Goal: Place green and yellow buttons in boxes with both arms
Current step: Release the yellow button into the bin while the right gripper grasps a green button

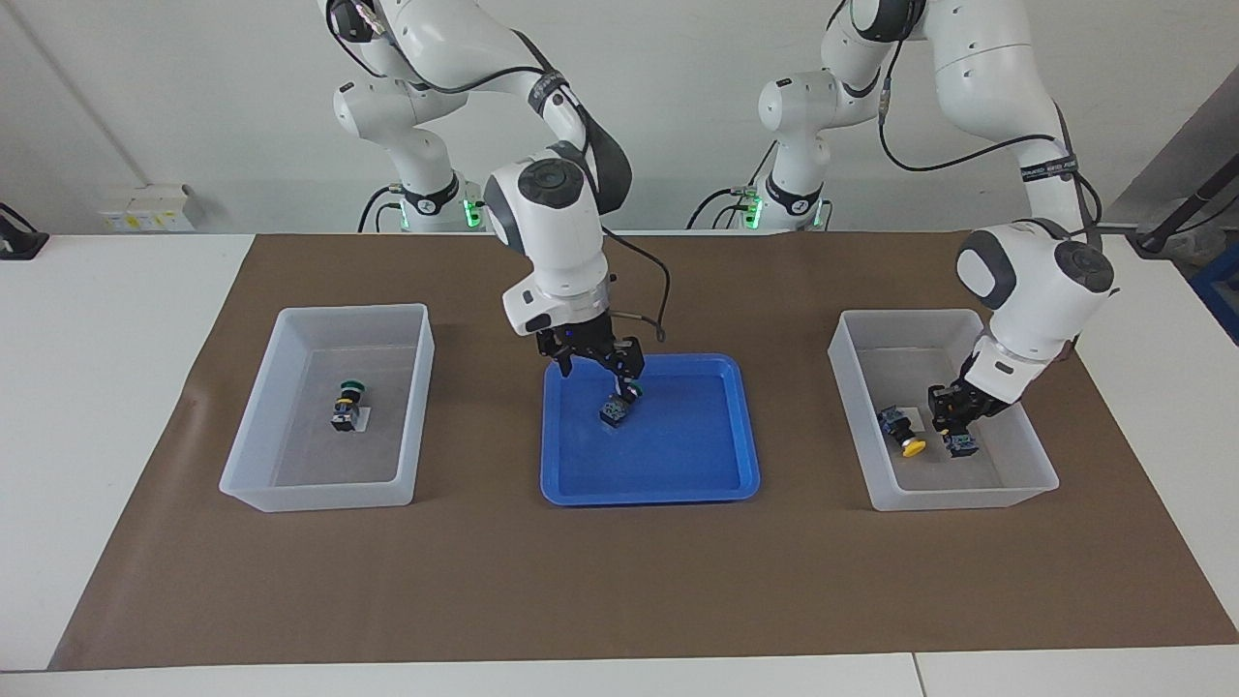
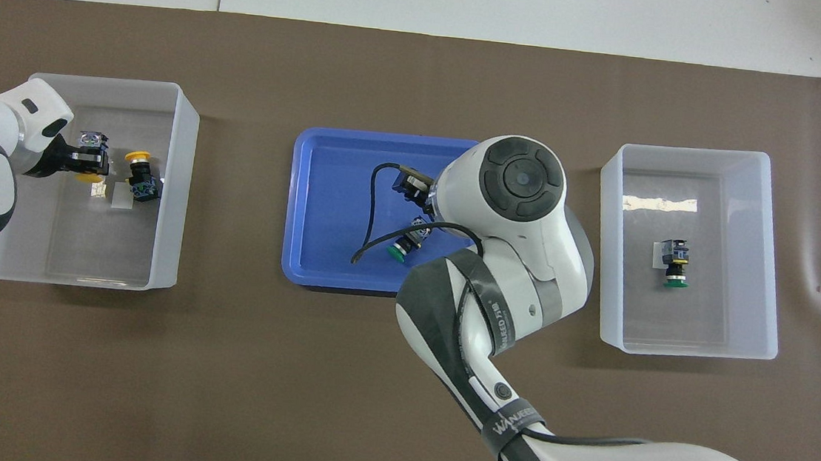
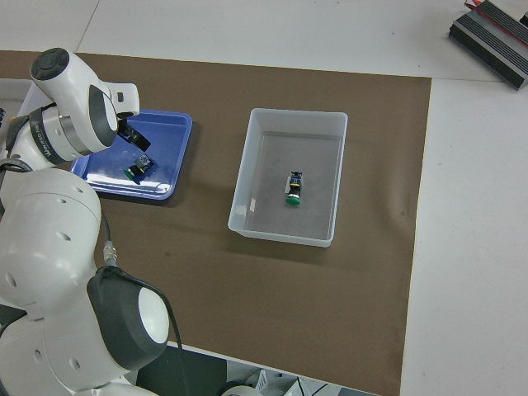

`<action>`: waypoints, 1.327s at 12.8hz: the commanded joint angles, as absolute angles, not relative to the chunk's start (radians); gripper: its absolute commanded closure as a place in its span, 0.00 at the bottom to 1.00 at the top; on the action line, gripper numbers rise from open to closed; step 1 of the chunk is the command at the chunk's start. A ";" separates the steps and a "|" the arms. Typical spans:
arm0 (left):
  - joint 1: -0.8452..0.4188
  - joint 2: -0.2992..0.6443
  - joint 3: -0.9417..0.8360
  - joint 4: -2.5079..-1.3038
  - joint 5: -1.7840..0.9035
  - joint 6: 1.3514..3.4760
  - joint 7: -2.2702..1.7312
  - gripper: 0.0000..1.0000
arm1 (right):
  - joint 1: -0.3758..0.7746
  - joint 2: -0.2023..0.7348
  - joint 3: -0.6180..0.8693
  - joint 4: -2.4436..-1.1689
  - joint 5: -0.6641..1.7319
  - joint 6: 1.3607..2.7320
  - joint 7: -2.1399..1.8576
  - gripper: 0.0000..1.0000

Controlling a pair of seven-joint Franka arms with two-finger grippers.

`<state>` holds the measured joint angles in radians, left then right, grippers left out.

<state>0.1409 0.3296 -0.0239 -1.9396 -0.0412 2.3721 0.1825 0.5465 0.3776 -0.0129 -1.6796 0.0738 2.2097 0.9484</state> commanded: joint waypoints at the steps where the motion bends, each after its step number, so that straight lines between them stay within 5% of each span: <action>1: 0.155 0.348 -0.026 -1.953 -0.034 2.433 0.204 1.00 | 0.580 0.458 -0.011 -1.671 0.084 2.275 0.977 0.00; 4: 0.153 0.348 -0.026 -1.976 -0.034 2.448 0.204 1.00 | 0.594 0.485 -0.012 -1.686 0.078 2.299 0.971 0.00; 8: 0.147 0.350 -0.026 -1.953 -0.034 2.431 0.203 0.60 | 0.595 0.525 -0.014 -1.695 0.063 2.356 0.977 0.00; 14: 0.140 0.367 -0.026 -1.777 -0.034 2.208 0.195 0.52 | 0.612 0.515 -0.014 -1.747 0.055 2.382 0.994 0.00; 15: 0.138 0.367 -0.026 -1.738 -0.034 2.159 0.190 0.52 | 0.612 0.515 -0.014 -1.749 0.055 2.379 0.994 0.06; 17: 0.126 0.365 -0.028 -1.627 -0.034 2.009 0.149 0.52 | 0.612 0.514 -0.012 -1.749 0.054 2.376 0.993 0.41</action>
<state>0.1455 0.3579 -0.0329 -1.7276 -0.0412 2.1303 0.1866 0.6113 0.5309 -0.0132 -1.7260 0.0722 2.3613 0.9626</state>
